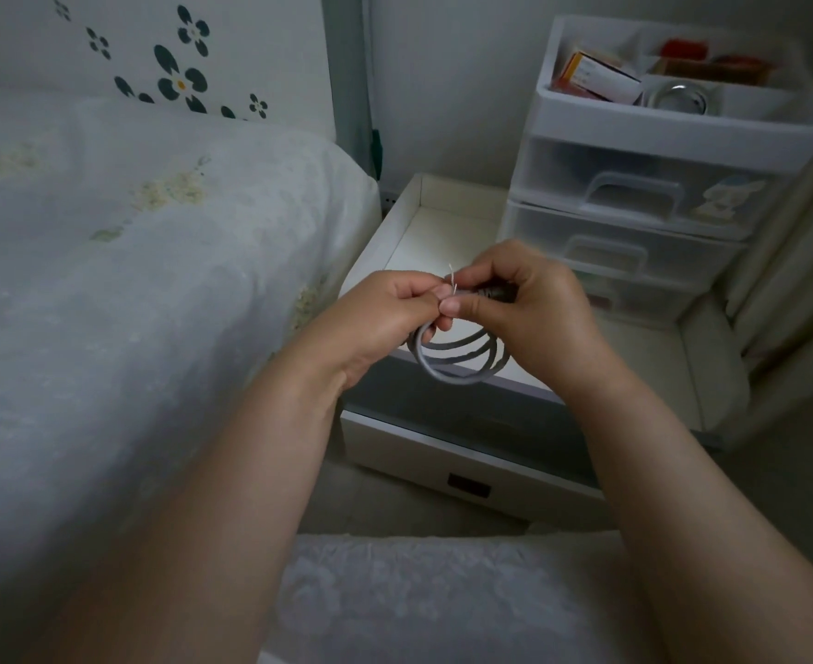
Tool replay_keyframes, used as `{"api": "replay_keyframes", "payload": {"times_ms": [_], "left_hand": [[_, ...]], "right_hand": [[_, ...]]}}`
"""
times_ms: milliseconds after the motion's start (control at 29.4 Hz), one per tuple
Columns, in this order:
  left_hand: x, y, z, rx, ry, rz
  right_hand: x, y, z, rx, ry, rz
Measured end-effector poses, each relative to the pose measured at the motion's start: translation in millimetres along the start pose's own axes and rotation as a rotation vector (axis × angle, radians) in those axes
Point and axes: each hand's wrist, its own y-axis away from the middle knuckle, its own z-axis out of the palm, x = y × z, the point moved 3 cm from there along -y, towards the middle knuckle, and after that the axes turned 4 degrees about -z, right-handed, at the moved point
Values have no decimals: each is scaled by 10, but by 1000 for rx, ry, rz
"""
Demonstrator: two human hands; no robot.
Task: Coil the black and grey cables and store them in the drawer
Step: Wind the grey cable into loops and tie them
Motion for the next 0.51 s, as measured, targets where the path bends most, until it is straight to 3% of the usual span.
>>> {"api": "replay_keyframes", "payload": {"times_ms": [306,511], "left_hand": [[-7,15,73,123,254,-90],[-26,47,60,80,188,-155]], "right_hand": [[35,-62,-23,50,235,-290],[98,-68,20,36,238,-288]]}}
